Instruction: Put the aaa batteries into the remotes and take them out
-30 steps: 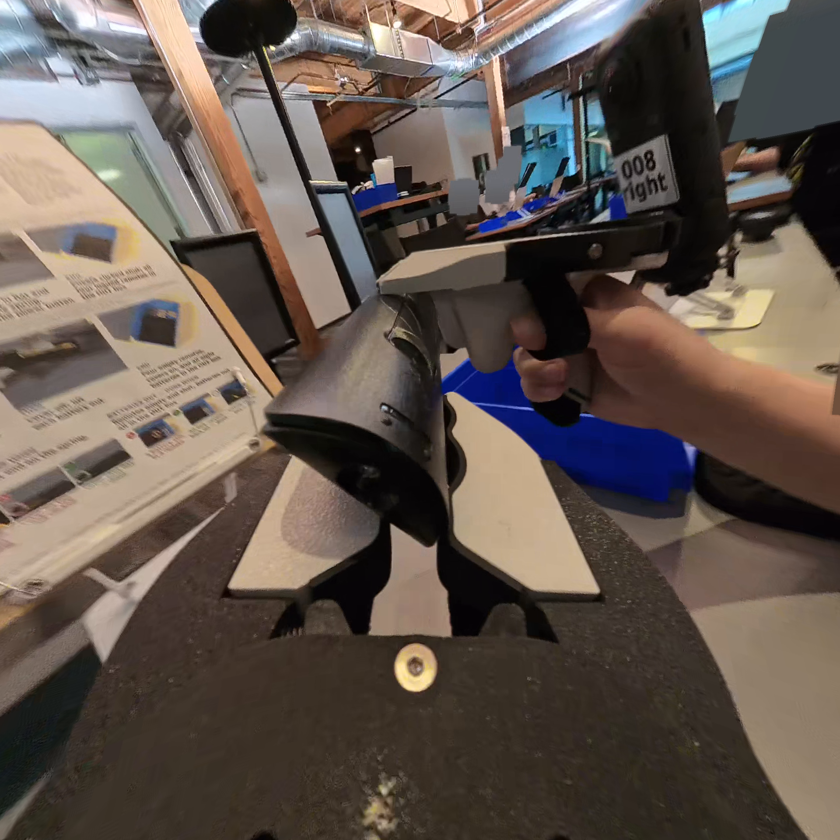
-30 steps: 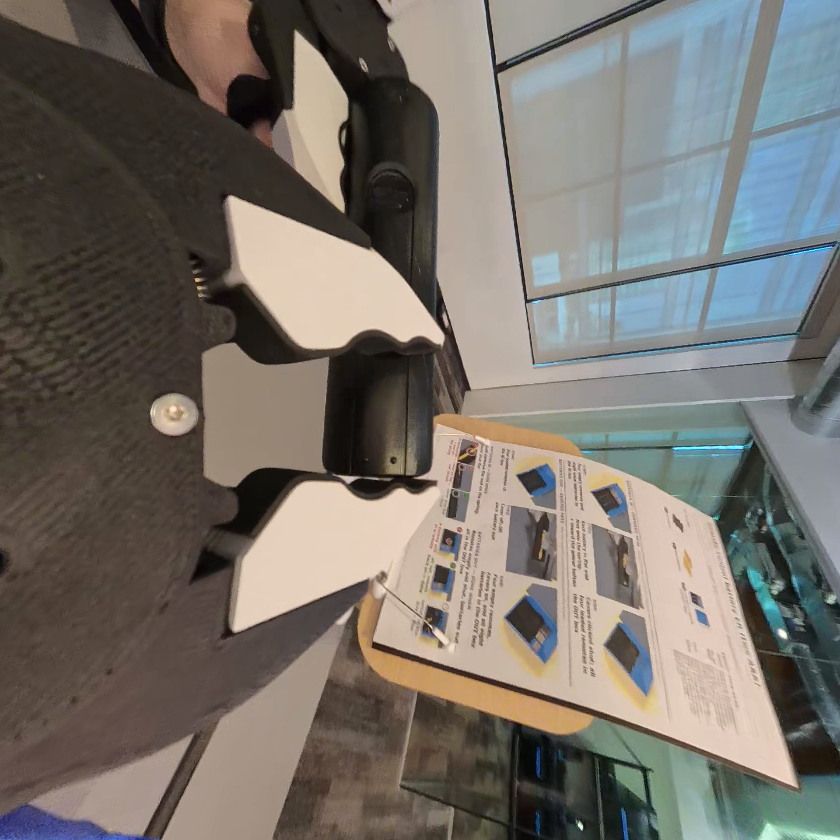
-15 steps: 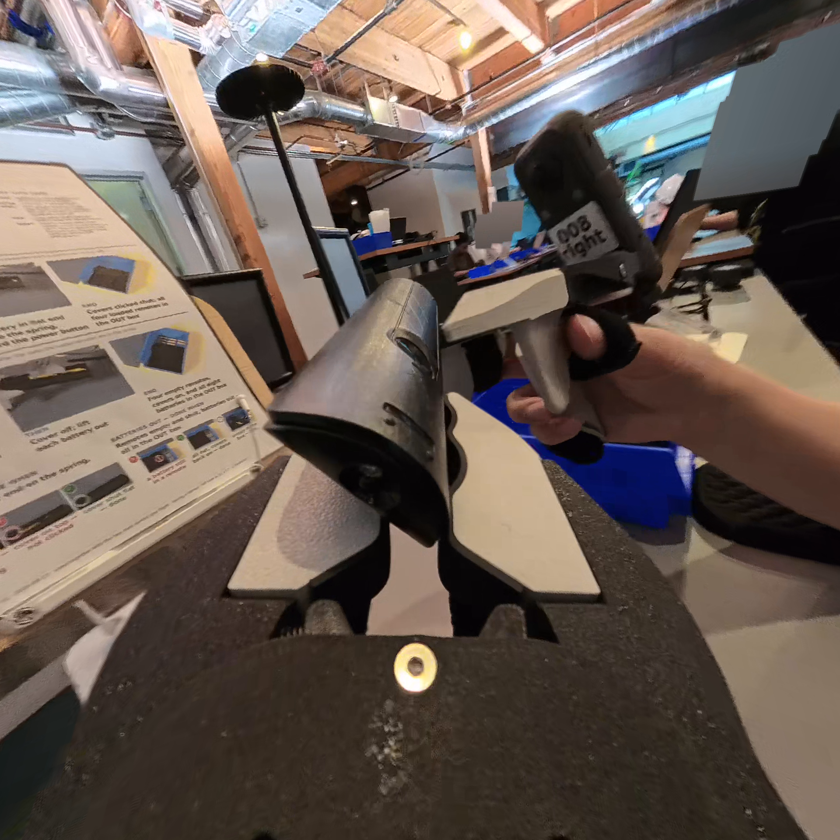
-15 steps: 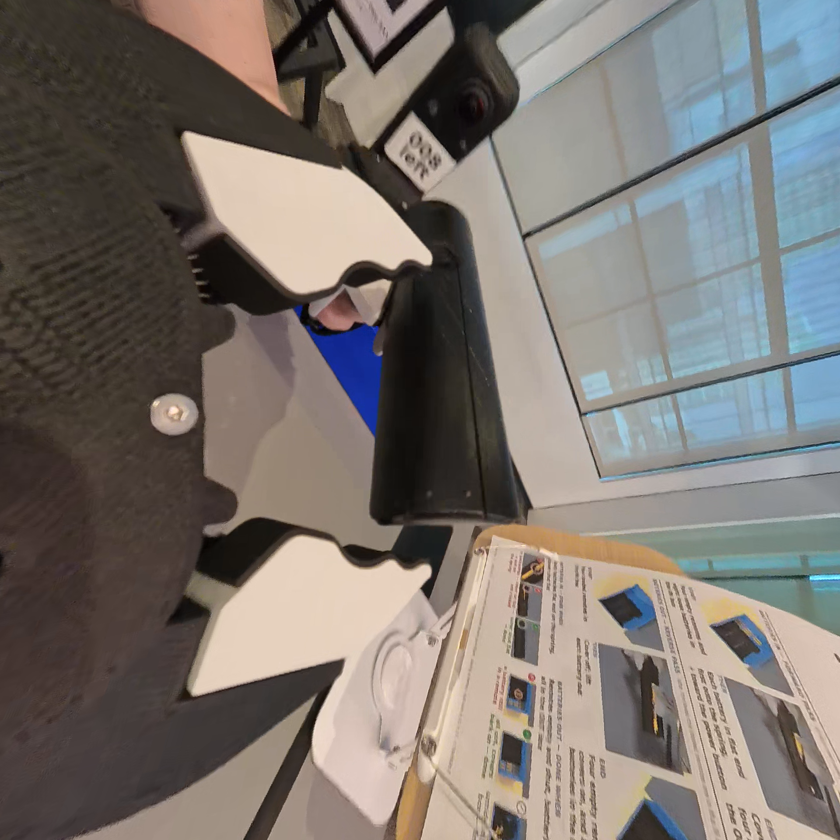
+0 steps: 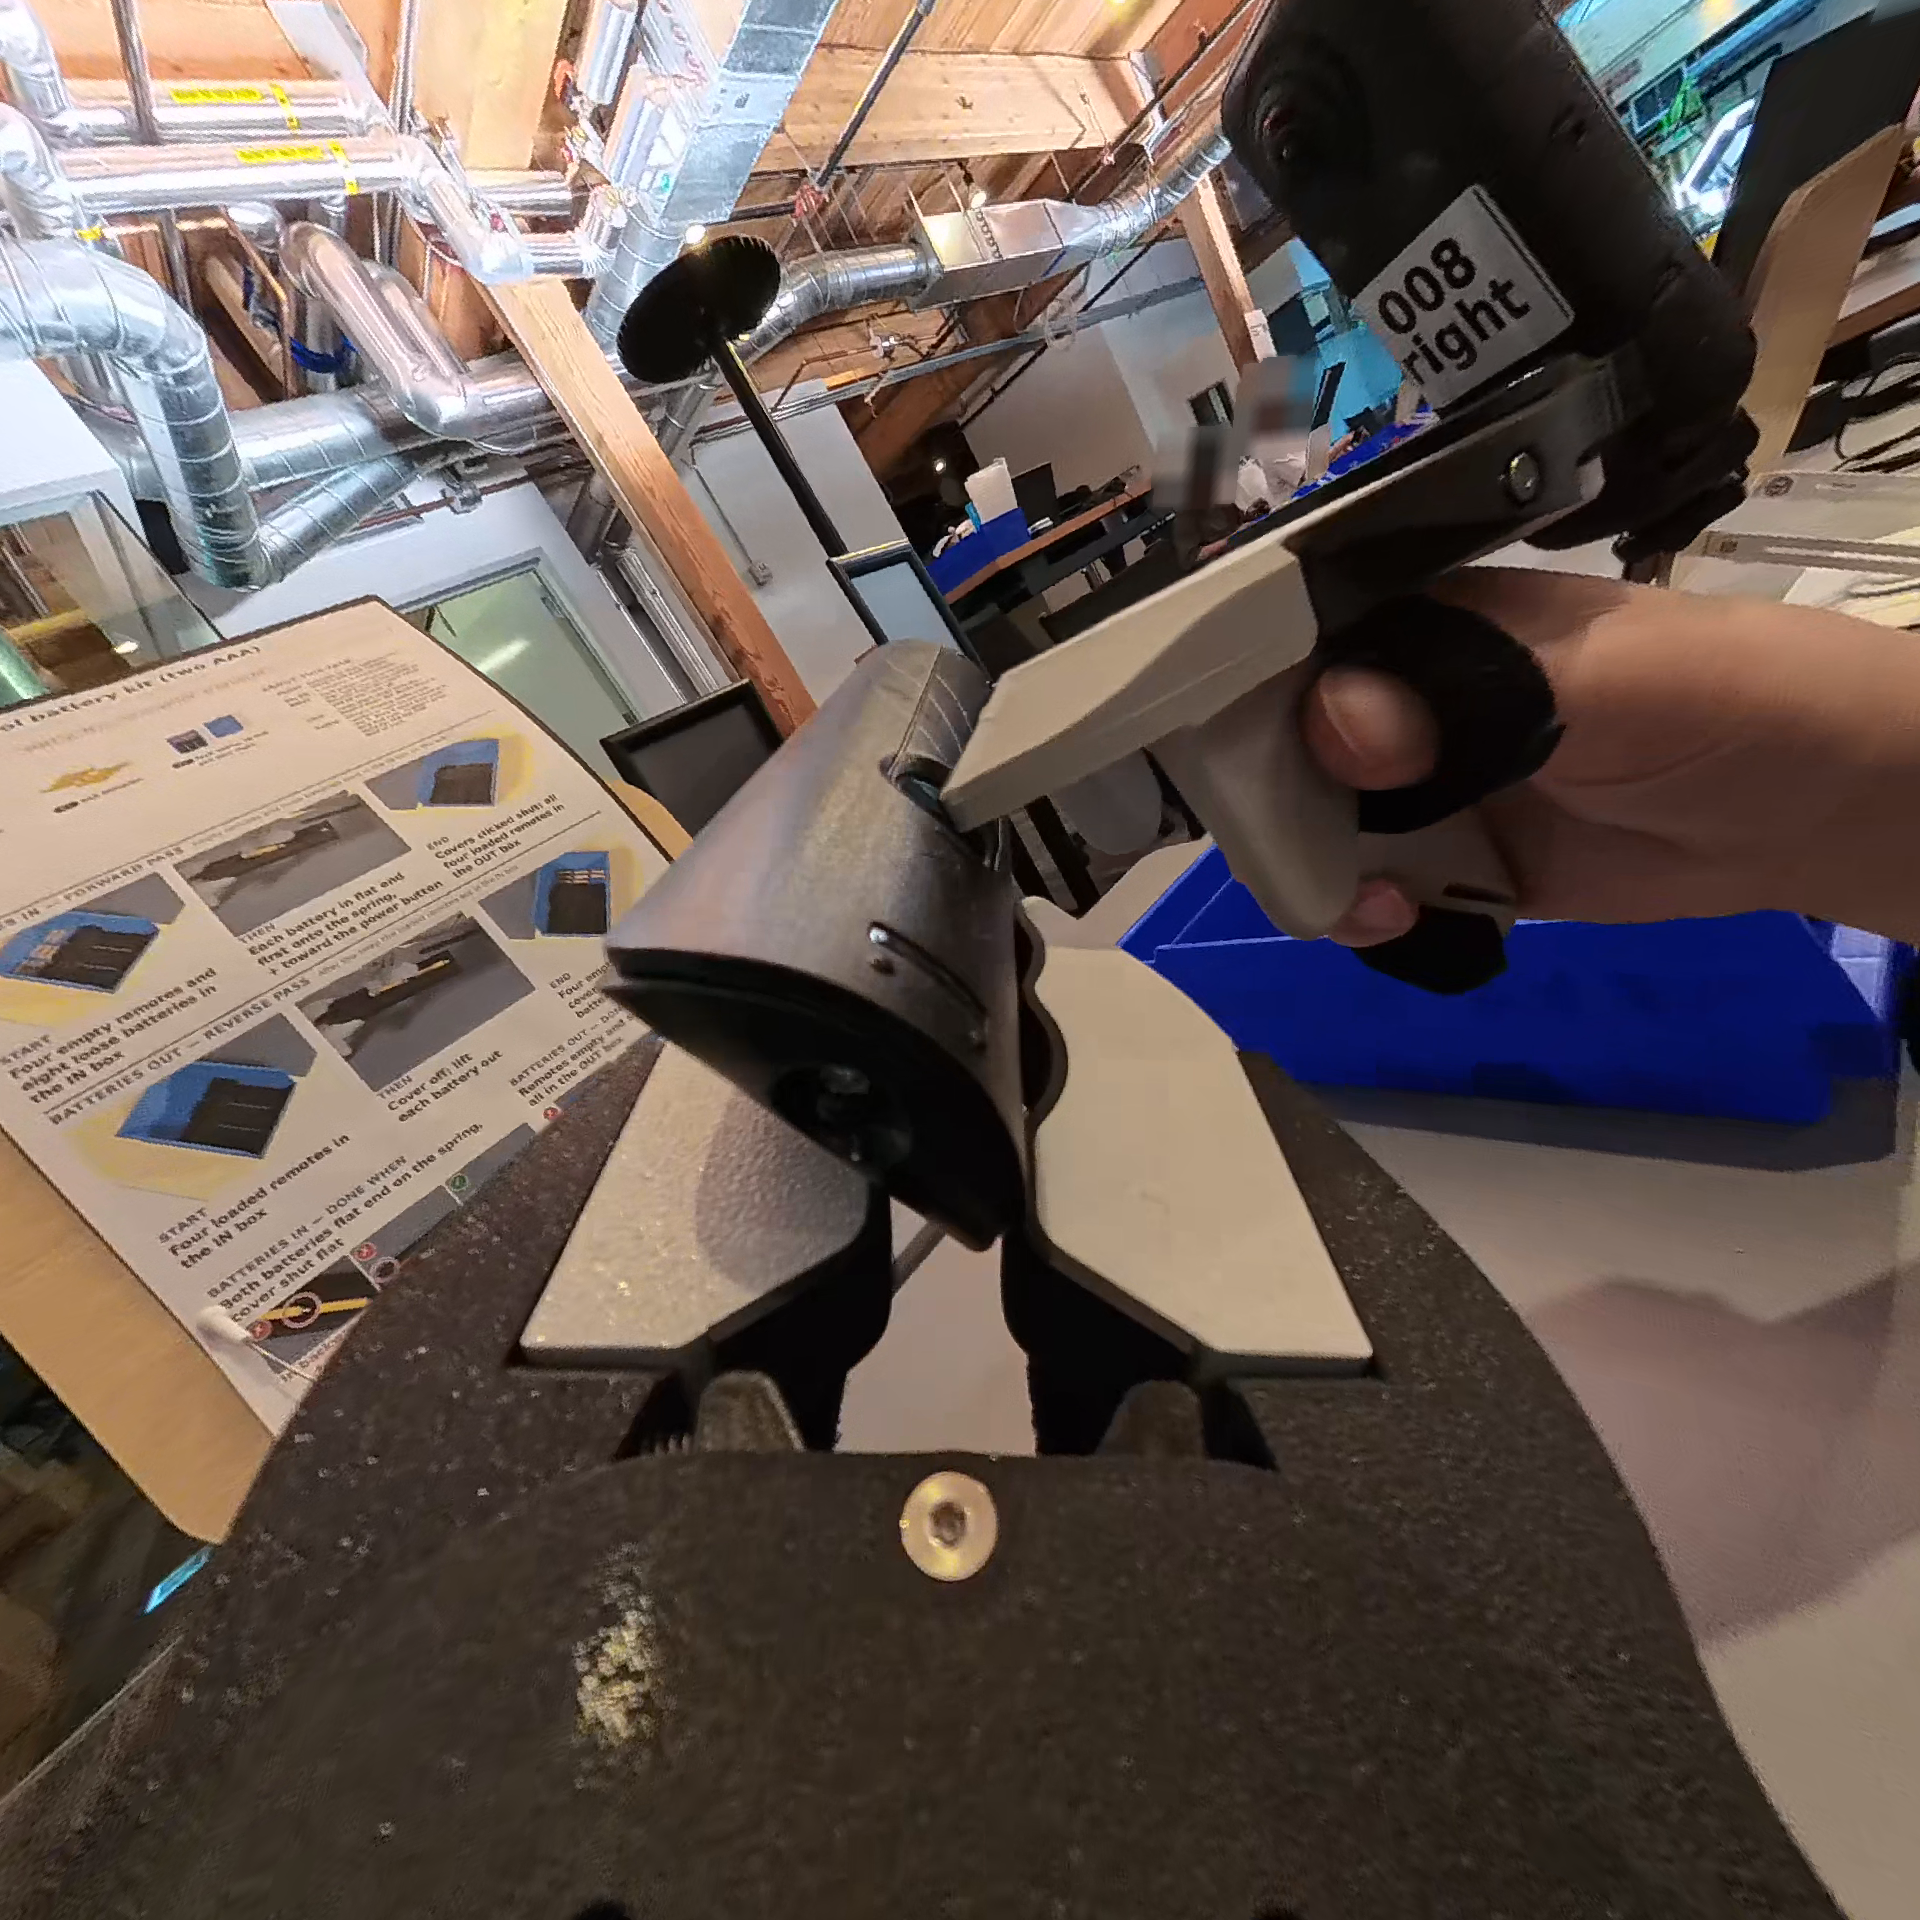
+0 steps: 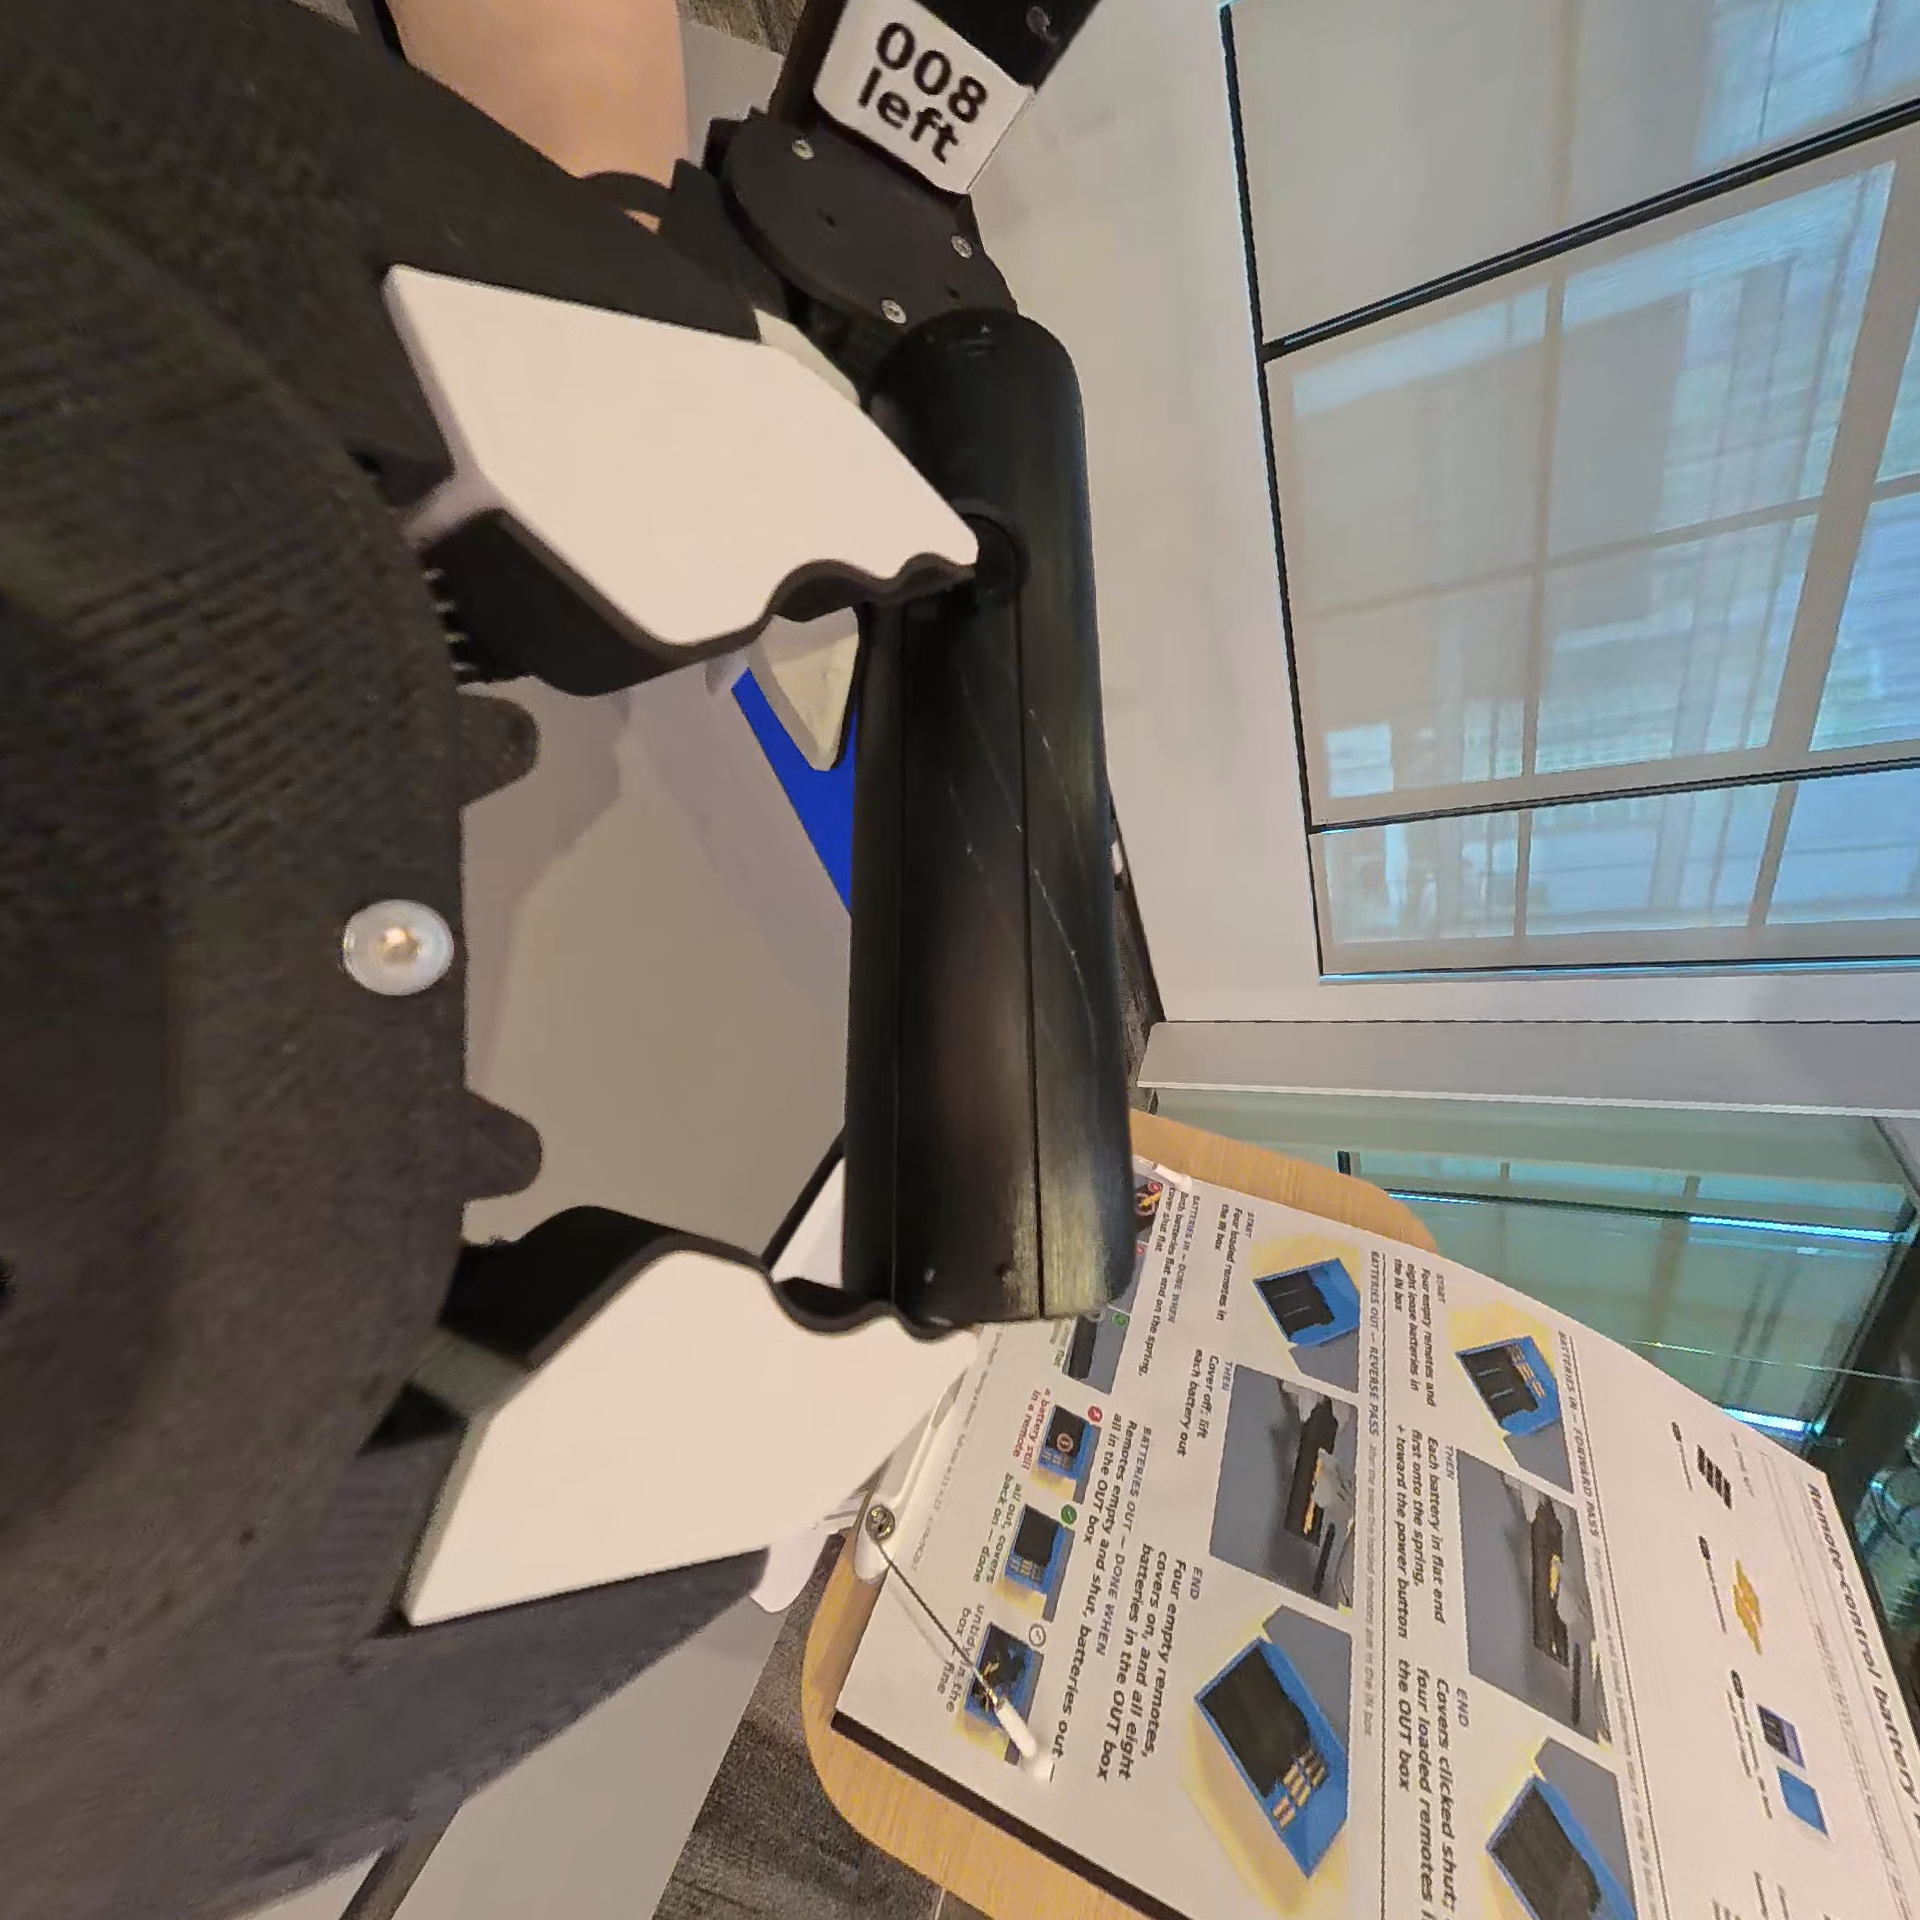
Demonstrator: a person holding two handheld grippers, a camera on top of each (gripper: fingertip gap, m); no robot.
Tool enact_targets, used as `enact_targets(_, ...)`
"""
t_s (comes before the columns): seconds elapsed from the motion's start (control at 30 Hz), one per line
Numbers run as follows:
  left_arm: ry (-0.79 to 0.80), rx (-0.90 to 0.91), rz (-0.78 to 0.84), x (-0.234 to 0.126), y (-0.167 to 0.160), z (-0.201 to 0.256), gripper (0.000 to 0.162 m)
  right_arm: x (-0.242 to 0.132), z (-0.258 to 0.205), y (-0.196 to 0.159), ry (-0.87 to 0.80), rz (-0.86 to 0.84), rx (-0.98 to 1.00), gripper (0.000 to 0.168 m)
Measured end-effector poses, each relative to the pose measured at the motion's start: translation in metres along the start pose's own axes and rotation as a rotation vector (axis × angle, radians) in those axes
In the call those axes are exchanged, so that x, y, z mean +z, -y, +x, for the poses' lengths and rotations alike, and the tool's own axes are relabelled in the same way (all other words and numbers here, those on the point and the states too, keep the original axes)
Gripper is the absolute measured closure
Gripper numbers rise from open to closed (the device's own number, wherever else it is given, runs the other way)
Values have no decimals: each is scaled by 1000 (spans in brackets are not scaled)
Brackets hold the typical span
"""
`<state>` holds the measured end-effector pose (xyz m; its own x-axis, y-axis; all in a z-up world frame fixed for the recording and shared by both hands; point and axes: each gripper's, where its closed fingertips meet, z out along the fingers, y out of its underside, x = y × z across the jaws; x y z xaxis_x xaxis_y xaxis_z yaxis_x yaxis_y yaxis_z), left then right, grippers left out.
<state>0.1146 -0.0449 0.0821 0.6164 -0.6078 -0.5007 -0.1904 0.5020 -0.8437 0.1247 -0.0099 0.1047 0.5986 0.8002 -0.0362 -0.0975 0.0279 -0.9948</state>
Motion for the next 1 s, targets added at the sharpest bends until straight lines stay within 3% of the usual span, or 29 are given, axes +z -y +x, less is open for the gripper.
enact_targets(0.47, 31, 27, 126, -8, 16, 4, 143, -8, -15, 22, 21, 257, -120, 45)
enact_targets(0.57, 31, 2, 225, -15, 31, 8, 143, -10, -24, 27, 79, 324, -46, 45)
enact_targets(0.67, 18, 20, 185, -12, 30, 9, 143, -11, -22, 26, 94, 337, -4, 44)
enact_targets(1.0, -37, -74, 50, -1, 14, 15, 144, -19, -8, 33, -37, 355, -190, 55)
